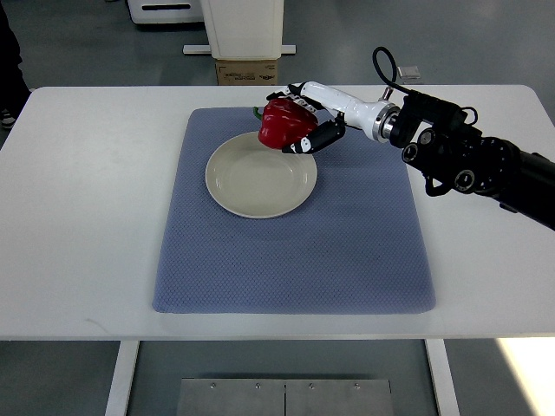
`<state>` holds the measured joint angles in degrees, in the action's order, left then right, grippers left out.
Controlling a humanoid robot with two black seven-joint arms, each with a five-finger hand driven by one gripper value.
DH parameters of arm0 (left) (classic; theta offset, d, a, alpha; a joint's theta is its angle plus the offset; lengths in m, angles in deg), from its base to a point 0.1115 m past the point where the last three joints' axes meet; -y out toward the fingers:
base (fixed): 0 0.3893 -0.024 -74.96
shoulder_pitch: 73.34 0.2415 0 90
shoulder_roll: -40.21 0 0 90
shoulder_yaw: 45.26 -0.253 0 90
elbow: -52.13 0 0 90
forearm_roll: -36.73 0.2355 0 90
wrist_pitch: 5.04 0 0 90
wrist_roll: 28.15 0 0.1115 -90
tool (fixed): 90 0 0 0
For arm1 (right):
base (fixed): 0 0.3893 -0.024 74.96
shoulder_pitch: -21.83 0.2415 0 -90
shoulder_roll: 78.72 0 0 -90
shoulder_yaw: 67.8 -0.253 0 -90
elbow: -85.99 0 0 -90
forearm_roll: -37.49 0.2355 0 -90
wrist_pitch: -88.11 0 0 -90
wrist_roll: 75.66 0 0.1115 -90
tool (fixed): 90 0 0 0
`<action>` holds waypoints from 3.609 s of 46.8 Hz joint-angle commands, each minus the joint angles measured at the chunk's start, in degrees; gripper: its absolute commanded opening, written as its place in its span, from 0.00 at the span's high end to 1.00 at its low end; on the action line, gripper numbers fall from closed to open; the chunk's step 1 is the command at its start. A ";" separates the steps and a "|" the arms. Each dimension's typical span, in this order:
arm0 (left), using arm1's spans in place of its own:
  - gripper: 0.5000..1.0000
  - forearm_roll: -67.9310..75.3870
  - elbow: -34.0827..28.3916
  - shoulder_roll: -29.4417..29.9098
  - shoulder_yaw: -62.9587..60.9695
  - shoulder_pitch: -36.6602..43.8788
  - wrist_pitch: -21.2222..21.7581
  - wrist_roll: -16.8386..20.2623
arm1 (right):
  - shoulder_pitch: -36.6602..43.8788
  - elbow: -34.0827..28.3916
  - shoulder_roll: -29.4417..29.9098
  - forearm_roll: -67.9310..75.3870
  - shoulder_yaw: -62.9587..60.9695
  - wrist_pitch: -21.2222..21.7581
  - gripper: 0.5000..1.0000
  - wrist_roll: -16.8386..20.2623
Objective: Place red pepper on plate with right hand
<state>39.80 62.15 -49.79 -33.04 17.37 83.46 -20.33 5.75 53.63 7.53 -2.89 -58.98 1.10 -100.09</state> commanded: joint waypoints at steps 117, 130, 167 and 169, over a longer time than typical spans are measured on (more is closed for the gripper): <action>0.00 0.00 0.00 0.00 0.00 -0.10 0.00 0.00 | -5.19 -1.30 3.75 0.22 4.10 -0.70 0.01 -0.27; 0.00 0.00 0.00 0.00 0.00 -0.01 0.00 0.00 | -5.01 -1.22 3.75 0.83 0.50 -0.61 0.00 -0.09; 0.00 0.00 0.00 0.00 0.00 -0.01 0.00 0.00 | -9.75 -0.87 -2.75 23.16 -21.99 -0.70 0.00 6.23; 0.00 0.00 0.00 0.00 0.00 -0.01 0.00 0.00 | -10.63 -0.86 -3.28 23.42 -24.28 -0.70 0.00 6.76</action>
<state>39.80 62.15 -49.79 -33.04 17.36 83.47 -20.32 -3.77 52.69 4.88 20.13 -80.35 0.49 -94.20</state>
